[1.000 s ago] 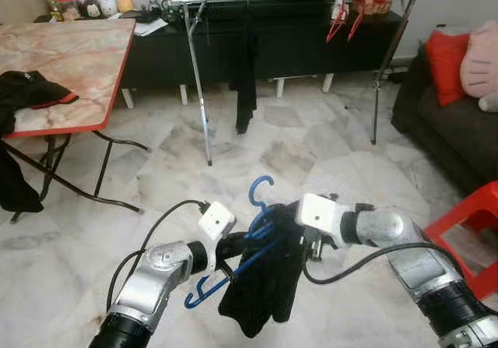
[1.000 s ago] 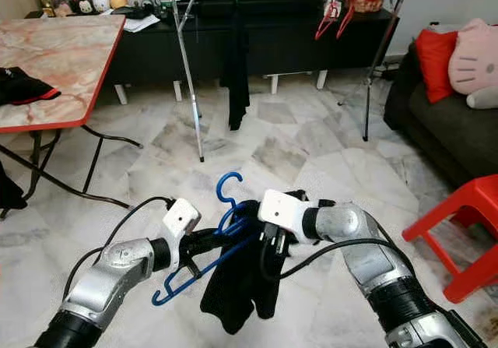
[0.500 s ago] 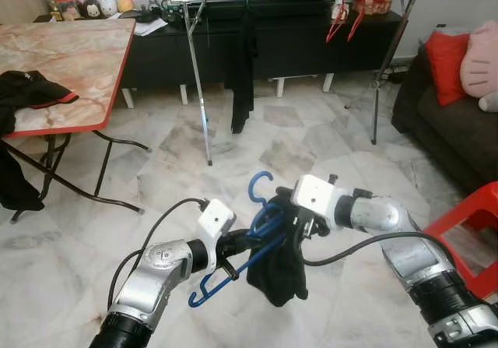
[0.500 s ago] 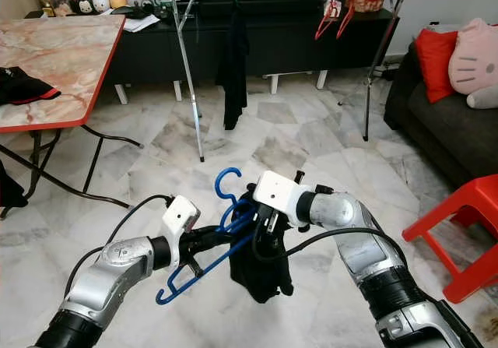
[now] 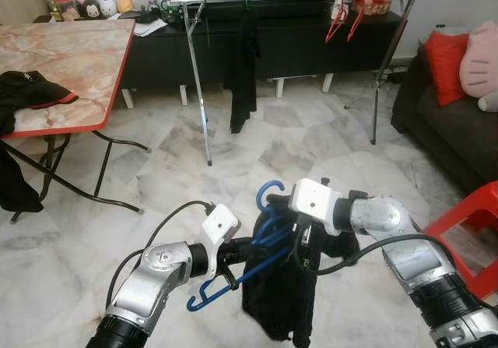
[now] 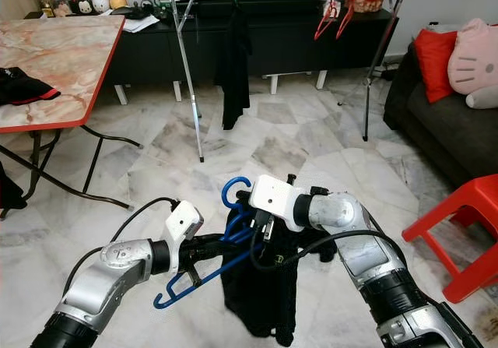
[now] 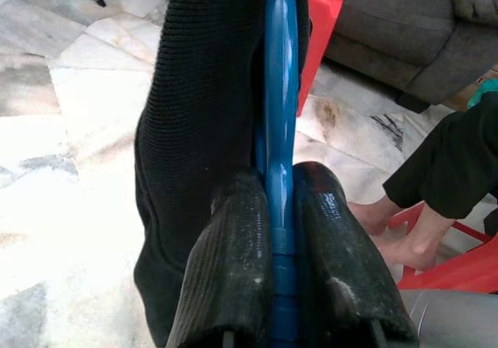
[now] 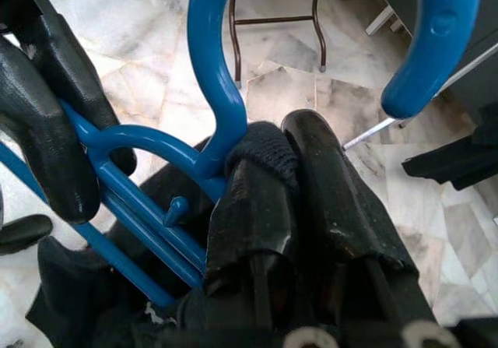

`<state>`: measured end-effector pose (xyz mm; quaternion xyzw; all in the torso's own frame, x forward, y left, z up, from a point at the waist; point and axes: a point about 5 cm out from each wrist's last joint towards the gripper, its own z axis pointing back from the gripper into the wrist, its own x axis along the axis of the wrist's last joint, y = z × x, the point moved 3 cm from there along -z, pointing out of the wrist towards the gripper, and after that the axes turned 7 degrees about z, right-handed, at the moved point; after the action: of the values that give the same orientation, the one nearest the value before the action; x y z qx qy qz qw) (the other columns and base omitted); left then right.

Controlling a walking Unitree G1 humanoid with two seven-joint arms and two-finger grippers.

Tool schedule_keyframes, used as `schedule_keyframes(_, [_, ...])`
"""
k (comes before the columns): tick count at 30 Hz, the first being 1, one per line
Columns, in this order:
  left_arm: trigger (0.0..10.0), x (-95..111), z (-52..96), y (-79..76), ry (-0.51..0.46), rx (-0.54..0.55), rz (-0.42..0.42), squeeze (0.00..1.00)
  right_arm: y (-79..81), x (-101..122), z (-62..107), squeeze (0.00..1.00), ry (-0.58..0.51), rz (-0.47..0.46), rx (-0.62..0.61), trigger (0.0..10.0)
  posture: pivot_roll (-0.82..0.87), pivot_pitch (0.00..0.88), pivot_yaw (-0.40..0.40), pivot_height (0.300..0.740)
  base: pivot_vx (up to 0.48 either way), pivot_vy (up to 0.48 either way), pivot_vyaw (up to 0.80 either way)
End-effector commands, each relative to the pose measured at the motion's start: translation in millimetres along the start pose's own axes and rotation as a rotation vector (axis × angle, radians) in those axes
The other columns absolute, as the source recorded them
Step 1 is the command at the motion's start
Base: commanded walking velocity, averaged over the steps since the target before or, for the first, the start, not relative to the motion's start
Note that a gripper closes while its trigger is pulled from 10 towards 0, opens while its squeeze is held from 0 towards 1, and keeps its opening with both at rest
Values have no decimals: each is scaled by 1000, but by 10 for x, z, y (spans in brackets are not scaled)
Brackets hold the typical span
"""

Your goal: Hang hanger

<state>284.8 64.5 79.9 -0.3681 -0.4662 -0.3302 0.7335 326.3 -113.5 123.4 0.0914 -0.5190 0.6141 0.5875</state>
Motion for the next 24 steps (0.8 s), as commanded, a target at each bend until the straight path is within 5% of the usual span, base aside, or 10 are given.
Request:
schedule_keyframes(1, [10000, 85, -50, -14, -33, 2, -14, 0, 74, 95, -14, 0, -26, 28, 56, 10000, -97, 0, -36, 740, 0, 0, 0])
schedule_keyframes(9, [10000, 95, -61, 16, -44, 24, -9, 0, 55, 25, 32, 0, 21, 15, 48, 10000, -99, 0, -36, 740, 0, 0, 0])
schedule_keyframes(11, [10000, 95, -60, 18, -45, 25, -8, 0, 56, 37, 27, 118, 16, 12, 49, 10000, -99, 0, -36, 740, 0, 0, 0])
schedule_keyframes(12, [10000, 94, -58, 22, -46, 28, -7, 0, 57, 50, 25, 475, 12, 10, 50, 10000, -99, 0, -36, 740, 0, 0, 0])
schedule_keyframes(13, [10000, 94, -58, 23, -46, 28, -7, 0, 57, 53, 25, 475, 12, 9, 51, 10000, -99, 0, -36, 740, 0, 0, 0])
schedule_keyframes(14, [10000, 93, -56, 29, -47, 31, -6, 0, 57, 56, 24, 863, 12, 9, 51, 10000, -99, 0, -36, 740, 0, 0, 0])
schedule_keyframes(15, [10000, 92, -51, 38, -49, 36, -4, 0, 57, 59, 23, 1000, 12, 8, 52, 10000, -99, 0, -36, 740, 0, 0, 0])
schedule_keyframes(24, [10000, 109, -31, 121, -64, 77, -5, 0, 57, 36, 69, 1000, 35, 10, 58, 10000, -104, 0, -35, 740, 0, 0, 0])
